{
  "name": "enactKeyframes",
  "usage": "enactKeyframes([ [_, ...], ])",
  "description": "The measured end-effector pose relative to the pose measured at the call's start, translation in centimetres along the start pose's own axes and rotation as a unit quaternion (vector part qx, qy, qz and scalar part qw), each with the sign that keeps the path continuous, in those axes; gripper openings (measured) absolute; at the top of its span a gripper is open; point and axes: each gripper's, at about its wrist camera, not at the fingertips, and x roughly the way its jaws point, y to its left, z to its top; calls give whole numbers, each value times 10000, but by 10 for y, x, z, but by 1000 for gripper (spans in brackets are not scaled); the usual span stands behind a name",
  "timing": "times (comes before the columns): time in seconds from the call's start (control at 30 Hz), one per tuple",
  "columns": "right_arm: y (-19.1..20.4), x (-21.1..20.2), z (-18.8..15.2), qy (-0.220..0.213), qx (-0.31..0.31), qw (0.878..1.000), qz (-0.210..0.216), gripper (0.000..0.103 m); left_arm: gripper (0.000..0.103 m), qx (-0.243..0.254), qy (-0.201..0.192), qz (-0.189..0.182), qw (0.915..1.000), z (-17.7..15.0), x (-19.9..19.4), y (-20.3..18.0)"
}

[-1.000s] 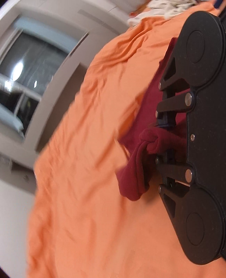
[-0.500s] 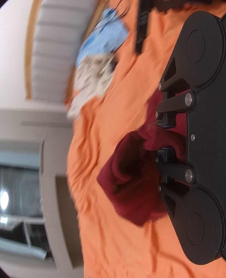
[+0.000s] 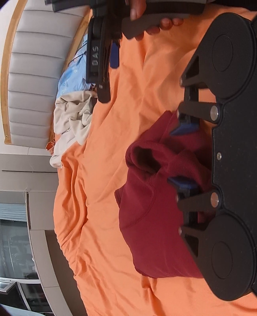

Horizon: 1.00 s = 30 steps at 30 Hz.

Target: Fold small clothes

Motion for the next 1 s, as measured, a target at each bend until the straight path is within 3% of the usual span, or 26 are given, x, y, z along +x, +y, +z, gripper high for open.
enactKeyframes([
  [0.1,2,13,2,268,45,9992,283,103,77,29,-38,55,10000,-2,-6,-4],
  [0.3,9,46,1,861,327,9885,1197,103,88,232,-101,316,9992,-4,-17,-9],
  [0.5,15,73,7,760,606,9781,1841,100,84,151,-154,487,9986,-7,-26,-5],
  [0.87,32,109,0,1069,257,9778,1784,58,77,119,-217,510,9984,-8,-30,-6],
  [1.0,29,115,-4,1247,467,9729,1891,58,66,122,-214,537,9983,-7,-30,-7],
])
